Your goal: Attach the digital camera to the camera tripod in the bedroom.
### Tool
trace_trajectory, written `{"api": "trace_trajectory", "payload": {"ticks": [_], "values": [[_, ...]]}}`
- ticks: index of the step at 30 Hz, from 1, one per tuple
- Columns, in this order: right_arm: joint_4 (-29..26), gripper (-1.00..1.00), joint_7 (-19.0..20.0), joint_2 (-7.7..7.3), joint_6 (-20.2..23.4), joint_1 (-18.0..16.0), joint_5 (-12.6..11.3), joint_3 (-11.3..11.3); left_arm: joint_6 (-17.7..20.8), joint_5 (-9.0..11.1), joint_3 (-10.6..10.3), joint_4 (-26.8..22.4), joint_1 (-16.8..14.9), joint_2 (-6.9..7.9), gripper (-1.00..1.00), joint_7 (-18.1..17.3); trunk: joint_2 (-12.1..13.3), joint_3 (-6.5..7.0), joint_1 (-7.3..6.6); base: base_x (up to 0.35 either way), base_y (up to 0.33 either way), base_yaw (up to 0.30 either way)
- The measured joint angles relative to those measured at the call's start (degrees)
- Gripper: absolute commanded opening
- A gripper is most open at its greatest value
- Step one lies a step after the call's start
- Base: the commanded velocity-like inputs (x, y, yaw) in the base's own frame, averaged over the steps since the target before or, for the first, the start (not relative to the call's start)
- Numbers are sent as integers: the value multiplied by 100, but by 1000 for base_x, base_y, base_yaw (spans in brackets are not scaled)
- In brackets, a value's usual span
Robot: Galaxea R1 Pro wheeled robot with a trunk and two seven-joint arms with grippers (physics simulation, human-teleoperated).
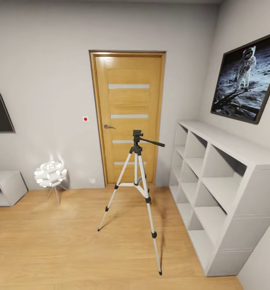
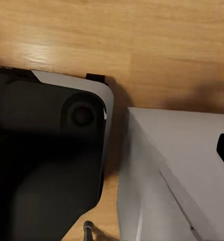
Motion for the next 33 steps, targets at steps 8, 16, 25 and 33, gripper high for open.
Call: {"api": "trace_trajectory", "payload": {"ticks": [8, 16, 25, 33], "values": [[-5, 100, 1, -1, -8, 1, -4, 14, 1, -2, 0, 0, 0, 1, -100, 0, 0, 0, 0, 328, 62, 0], [-5, 100, 1, -8, -8, 1, -2, 32, -3, -7, -6, 0, 0, 1, -100, -6, 0, 0, 0, 328, 96, 0], [-6, 100, 5, -10, -1, 0, 6, 36, -6, -9, -8, 0, 0, 1, -100, -39, 0, 0, 0, 327, 122, 0], [-6, 100, 3, -12, 1, 0, 8, 27, -9, -17, -9, 0, 0, 1, -100, -56, 0, 0, 0, 327, 143, 0]]}}
